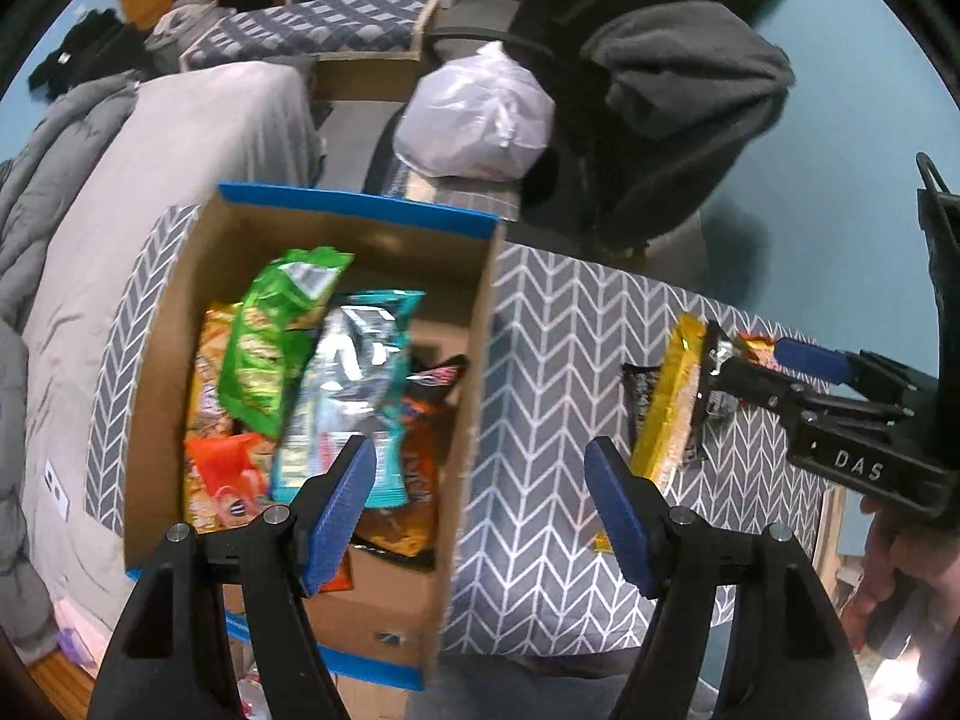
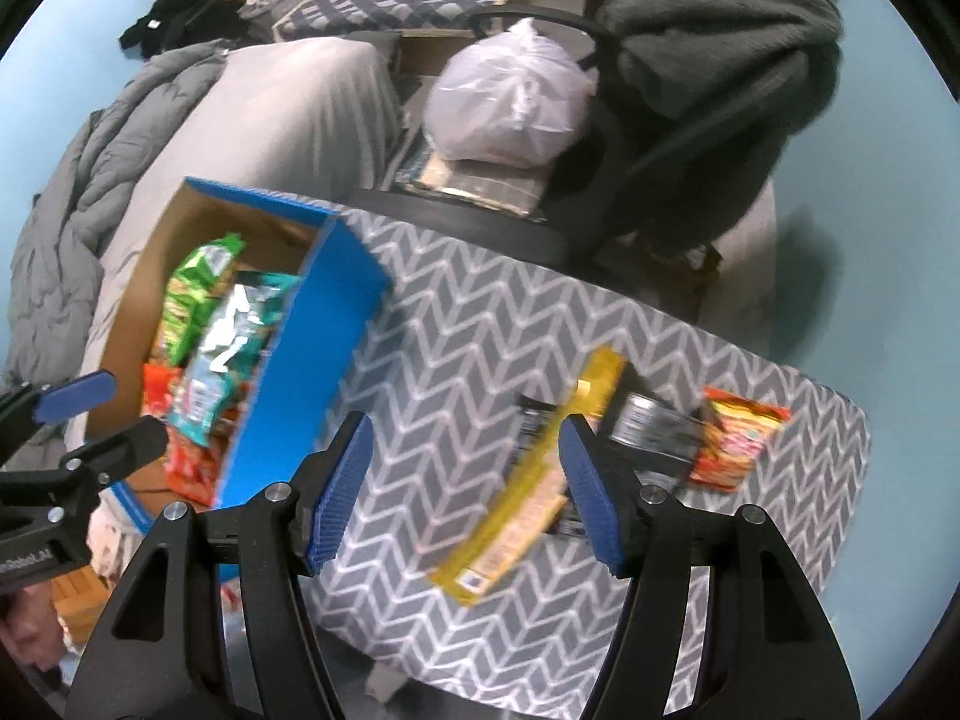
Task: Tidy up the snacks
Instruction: 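Move both tools back over the remaining bags on the ottoman, then grasp the yellow wafer stick with left tool while right tool grasps black bag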
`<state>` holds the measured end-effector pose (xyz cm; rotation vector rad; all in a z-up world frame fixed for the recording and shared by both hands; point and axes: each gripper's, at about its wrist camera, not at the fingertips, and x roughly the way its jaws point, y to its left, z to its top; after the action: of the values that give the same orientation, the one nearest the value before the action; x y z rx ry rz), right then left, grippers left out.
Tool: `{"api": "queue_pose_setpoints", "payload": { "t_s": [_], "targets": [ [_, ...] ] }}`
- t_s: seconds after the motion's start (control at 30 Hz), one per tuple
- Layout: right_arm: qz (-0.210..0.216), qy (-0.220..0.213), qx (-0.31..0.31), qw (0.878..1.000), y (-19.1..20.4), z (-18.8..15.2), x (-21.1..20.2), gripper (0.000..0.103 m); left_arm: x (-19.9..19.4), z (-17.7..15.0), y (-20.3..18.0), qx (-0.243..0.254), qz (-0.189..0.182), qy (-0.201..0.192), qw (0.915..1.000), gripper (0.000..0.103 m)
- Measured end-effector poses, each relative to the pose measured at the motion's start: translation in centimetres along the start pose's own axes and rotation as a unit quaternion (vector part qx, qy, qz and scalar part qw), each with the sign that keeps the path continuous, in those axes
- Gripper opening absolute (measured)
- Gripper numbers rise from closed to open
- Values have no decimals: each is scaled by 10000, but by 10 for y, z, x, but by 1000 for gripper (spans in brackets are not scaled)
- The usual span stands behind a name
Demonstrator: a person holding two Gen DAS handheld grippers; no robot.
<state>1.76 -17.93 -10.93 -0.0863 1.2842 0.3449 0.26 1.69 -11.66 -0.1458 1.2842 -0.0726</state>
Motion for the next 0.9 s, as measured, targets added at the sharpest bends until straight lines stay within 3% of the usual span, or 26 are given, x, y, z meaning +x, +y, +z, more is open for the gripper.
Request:
{"api": "queue_pose_setpoints", "payload": {
  "t_s": [0.07, 0.2, 0.4, 0.53, 0.9],
  "targets": [
    [-16, -14, 48, 10000, -17, -4, -1, 73, 6, 1, -12, 131, 3, 56, 9999, 73],
    [40, -54, -71, 10000, -45, -12, -2, 75, 17, 1, -36, 447, 30, 151, 9989, 78],
    [-127, 126, -936, 9954, -73, -18, 6, 76, 40, 2, -73, 1033, 137, 319, 9940, 79],
    [36, 279, -1316, 9909, -91, -19, 18, 77, 60, 2, -91, 1191, 206, 510, 9914, 80],
    [293, 686, -2746, 9587, -97, -19, 59, 77, 107, -13, -126, 1443, 172, 810, 9861, 80]
  ]
}}
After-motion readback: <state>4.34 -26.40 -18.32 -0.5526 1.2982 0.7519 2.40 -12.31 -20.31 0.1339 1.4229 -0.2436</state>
